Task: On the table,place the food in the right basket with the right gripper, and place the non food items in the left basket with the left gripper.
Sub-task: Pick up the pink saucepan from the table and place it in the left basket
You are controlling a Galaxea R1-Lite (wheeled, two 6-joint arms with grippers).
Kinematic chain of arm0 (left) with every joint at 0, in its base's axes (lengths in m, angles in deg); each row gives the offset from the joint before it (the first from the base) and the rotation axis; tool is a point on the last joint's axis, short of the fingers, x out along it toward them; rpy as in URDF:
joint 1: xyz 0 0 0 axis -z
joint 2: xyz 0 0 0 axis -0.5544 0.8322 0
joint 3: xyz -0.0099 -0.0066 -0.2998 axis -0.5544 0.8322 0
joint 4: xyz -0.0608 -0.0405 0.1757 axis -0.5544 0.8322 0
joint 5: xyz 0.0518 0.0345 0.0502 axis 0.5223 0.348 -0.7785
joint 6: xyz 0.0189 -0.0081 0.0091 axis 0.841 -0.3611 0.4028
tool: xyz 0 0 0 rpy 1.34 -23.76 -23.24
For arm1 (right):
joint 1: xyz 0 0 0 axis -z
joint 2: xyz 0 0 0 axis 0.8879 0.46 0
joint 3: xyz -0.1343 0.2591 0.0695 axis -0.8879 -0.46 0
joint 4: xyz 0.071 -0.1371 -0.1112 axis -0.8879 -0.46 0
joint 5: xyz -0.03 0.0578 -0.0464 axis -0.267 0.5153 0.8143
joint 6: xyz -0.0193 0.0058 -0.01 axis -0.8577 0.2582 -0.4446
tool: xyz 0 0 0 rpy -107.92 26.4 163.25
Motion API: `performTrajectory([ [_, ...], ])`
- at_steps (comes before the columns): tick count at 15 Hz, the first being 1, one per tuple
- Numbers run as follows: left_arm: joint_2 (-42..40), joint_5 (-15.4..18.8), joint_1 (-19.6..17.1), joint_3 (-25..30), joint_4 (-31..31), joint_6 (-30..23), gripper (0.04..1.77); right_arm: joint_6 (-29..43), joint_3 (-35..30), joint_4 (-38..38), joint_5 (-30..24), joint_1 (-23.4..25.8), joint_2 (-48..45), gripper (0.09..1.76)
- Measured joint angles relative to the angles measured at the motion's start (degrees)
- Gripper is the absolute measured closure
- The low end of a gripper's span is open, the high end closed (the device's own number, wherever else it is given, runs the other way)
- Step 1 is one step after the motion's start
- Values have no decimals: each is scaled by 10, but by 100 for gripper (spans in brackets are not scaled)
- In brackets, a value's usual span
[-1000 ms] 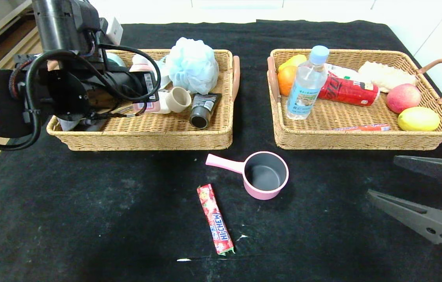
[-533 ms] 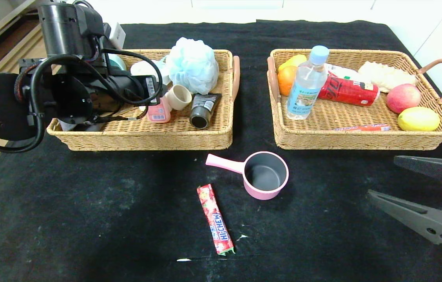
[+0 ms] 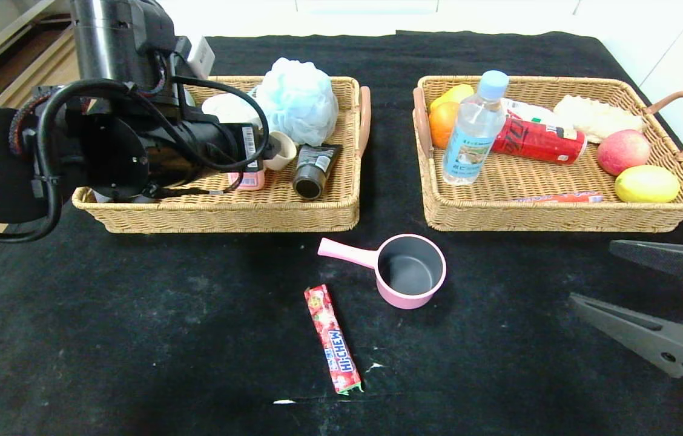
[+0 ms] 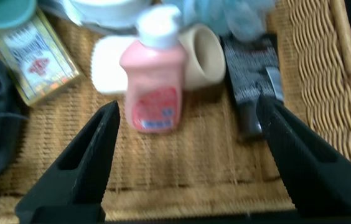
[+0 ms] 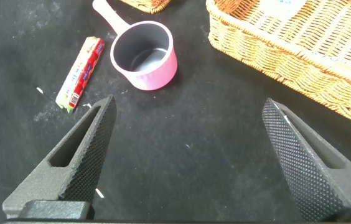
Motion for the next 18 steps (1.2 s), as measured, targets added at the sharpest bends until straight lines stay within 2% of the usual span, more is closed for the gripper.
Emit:
performTrajectory([
  [2,-7,-5,37,-4,52,-4,19,0,1,0,0,0,0,14],
  [8,-24,-4,144,-29,149,-52,14,0,1,0,0,0,-1,14],
  [13,-7,-5,208,-54,185,-115,12,0,1,0,0,0,-1,14],
  [16,11,-8,233,-63,198,-146,11,0,1,0,0,0,-1,14],
  [18,20,-10,251,-74,252,-172,11,0,2,0,0,0,-1,14],
])
